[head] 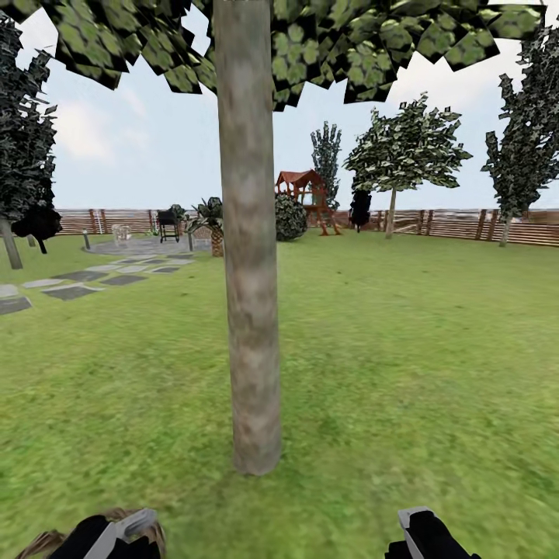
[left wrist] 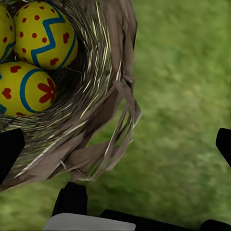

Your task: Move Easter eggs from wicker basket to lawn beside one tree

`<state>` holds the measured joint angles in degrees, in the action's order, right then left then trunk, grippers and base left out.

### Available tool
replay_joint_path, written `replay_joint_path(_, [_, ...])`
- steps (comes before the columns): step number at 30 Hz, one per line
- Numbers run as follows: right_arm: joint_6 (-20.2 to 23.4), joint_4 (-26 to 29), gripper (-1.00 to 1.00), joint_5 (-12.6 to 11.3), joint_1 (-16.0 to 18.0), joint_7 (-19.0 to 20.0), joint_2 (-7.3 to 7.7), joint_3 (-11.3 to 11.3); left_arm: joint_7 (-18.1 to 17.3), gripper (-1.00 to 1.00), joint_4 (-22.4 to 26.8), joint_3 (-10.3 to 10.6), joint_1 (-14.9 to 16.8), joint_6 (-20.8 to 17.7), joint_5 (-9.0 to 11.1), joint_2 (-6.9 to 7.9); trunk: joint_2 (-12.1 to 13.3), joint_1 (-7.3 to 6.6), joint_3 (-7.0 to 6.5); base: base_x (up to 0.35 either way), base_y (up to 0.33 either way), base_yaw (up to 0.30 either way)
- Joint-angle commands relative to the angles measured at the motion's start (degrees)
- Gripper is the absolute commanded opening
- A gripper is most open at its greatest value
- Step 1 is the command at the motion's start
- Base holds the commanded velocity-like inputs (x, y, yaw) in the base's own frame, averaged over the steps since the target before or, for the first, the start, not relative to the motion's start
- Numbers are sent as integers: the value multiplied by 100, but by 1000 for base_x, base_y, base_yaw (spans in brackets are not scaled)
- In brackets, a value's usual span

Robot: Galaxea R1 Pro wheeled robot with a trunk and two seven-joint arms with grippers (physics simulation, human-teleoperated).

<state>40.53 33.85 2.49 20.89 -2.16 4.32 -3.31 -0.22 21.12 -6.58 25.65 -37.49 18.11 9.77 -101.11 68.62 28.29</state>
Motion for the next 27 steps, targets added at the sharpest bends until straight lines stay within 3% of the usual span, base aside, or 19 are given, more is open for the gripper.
replay_joint_path(1, [34,8,100,23,3,-4,6,-32,-6,100,12,-36,2,-41,3,28,38,-23,-12,0,0,0])
replay_joint_path(7, [34,8,100,23,3,-8,7,-29,-158,100,63,-12,2,-92,-134,419,279,-155,-119,0,0,0])
replay_joint_path(9, [34,8,100,30,3,-10,7,-29,-370,100,66,-10,2,-97,-307,512,359,-199,-155,0,0,0])
replay_joint_path(14, [34,8,100,32,3,-11,7,-29,-477,100,72,-16,2,-100,-526,554,559,-309,-245,0,0,0])
replay_joint_path(27, [34,8,100,37,3,-12,7,-29,-490,100,73,-18,2,-100,-558,685,1081,-594,-478,0,0,0])
